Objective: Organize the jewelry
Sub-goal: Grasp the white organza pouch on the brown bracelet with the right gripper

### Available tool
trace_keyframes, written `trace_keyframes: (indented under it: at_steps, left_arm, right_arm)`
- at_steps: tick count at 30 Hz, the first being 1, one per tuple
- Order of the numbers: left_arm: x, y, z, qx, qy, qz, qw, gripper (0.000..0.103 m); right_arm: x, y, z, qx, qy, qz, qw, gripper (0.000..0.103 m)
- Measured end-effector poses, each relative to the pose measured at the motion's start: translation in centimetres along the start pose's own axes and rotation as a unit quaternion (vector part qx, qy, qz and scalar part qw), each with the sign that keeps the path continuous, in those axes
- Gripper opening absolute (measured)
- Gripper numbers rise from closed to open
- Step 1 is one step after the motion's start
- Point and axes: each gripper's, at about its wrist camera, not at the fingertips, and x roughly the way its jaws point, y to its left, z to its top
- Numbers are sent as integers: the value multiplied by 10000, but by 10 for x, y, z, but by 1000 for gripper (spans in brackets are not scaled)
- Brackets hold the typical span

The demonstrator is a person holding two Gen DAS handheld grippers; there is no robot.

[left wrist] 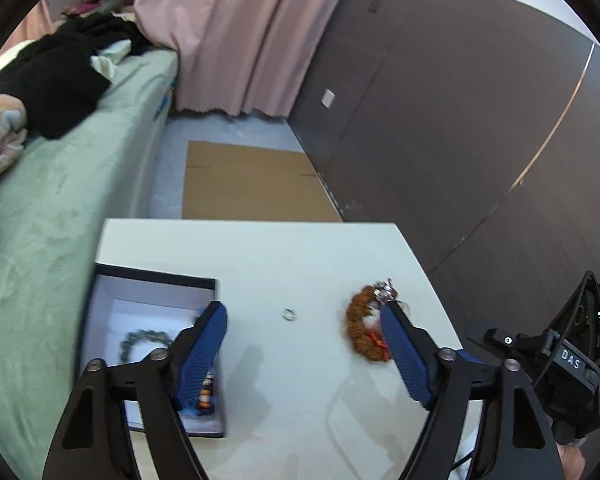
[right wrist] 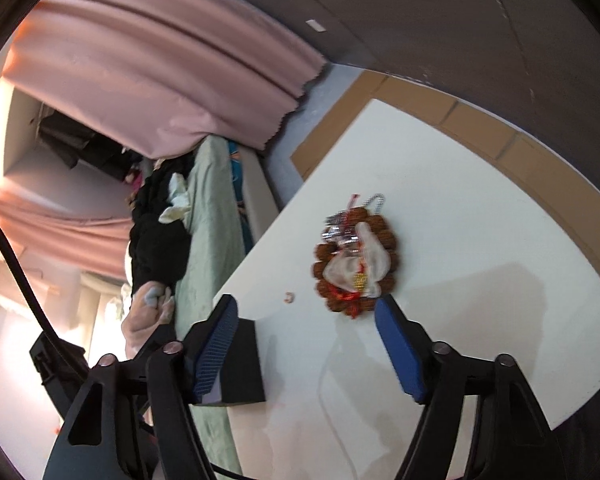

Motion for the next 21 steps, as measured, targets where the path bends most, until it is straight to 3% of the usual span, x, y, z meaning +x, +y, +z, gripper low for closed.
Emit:
trace_keyframes:
  at_steps: [7,18,20,21]
  left_arm:
    - [21,-15,-4,127,198,-36,9997,66]
    - [32,-22,-1,149,229,-88,9996,66]
    - [34,-20,0,150,244,-84,9996,66]
    - [35,-19,0,146,256,-70,9995,66]
  right_arm:
    - [7,-22,10,228,142,-287,9992,48]
    - [44,-18,31,33,297,-800,9963,46]
    - [55,-17,33,-5,452,-942,9945,34]
    - [61,-17,34,-8,560,-1012,9933,23]
